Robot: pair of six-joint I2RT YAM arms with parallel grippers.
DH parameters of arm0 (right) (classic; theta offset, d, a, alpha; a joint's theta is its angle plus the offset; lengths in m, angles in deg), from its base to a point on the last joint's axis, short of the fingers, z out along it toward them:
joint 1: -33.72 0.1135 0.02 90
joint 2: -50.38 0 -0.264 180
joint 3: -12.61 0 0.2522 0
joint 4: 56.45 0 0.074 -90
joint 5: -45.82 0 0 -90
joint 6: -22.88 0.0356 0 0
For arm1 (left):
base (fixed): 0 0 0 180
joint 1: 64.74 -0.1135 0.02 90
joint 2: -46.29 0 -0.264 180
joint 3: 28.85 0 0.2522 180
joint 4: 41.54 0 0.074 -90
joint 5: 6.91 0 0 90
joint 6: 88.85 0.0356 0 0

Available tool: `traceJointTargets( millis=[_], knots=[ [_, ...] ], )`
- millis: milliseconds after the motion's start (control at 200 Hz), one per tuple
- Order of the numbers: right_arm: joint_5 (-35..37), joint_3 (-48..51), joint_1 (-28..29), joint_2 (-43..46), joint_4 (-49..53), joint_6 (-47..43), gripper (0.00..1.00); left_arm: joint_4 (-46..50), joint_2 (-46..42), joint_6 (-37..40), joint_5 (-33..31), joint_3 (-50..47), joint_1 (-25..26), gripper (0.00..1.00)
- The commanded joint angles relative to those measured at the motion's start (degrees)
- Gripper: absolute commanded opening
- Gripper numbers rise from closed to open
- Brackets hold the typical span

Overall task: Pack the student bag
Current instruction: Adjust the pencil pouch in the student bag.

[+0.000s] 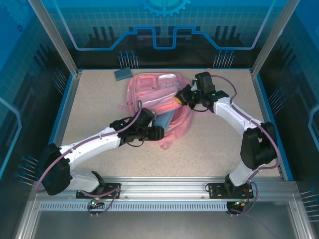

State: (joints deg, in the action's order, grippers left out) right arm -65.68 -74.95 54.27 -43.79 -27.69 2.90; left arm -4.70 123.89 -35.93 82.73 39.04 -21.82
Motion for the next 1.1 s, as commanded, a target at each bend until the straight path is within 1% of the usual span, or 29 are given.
traceJointTargets(
  millis=[0, 110, 165, 300, 470, 685, 815, 895, 960, 1021, 1096],
  knots=[
    [-1.31, 0.13, -0.34, 3.05, -2.45, -1.16, 0.00, -6.21, 2.00, -1.78, 0.66, -0.34, 0.24, 0.45],
    [-1.50, 0.30, -0.19, 3.20, -2.44, -1.04, 0.00, -12.38, 4.35, -3.46, -0.58, -0.60, 0.24, 0.36],
    [-1.31, 0.47, -0.01, 3.29, -2.12, -1.16, 0.00, -15.75, 5.61, -3.85, -1.64, -0.69, 0.30, 0.33],
    [-0.68, 1.74, 0.01, 4.25, -1.46, -1.38, 0.00, -26.14, 8.77, -2.03, -6.85, -1.83, 1.28, 0.33],
    [-0.76, 3.62, 0.01, 4.96, -1.46, -1.12, 0.00, -34.28, 14.28, -1.96, -12.75, -1.70, 1.38, 0.33],
    [-0.48, 5.75, 0.10, 5.91, -1.36, -1.07, 0.00, -42.43, 18.67, -2.48, -14.23, -1.33, 1.43, 0.28],
    [-0.03, 7.09, 0.28, 5.71, -0.59, -1.75, 0.00, -41.19, 17.85, -2.58, -12.94, -0.93, 1.40, 0.27],
    [0.46, 8.26, 0.27, 5.34, -0.38, -2.11, 0.00, -38.53, 15.54, -3.94, -11.21, -2.08, 1.34, 0.31],
    [1.47, 8.95, 0.09, 5.18, 0.22, -2.75, 0.00, -35.81, 12.71, -4.49, -8.23, -3.42, 1.30, 0.37],
    [2.50, 9.44, -0.24, 5.23, 0.69, -3.51, 0.00, -30.91, 10.17, -4.76, -5.02, -3.56, 1.23, 0.41],
    [3.57, 9.88, -1.02, 5.23, 1.76, -4.63, 0.00, -18.37, 7.95, -6.69, 2.37, 0.49, 0.42, 0.42]
  ],
)
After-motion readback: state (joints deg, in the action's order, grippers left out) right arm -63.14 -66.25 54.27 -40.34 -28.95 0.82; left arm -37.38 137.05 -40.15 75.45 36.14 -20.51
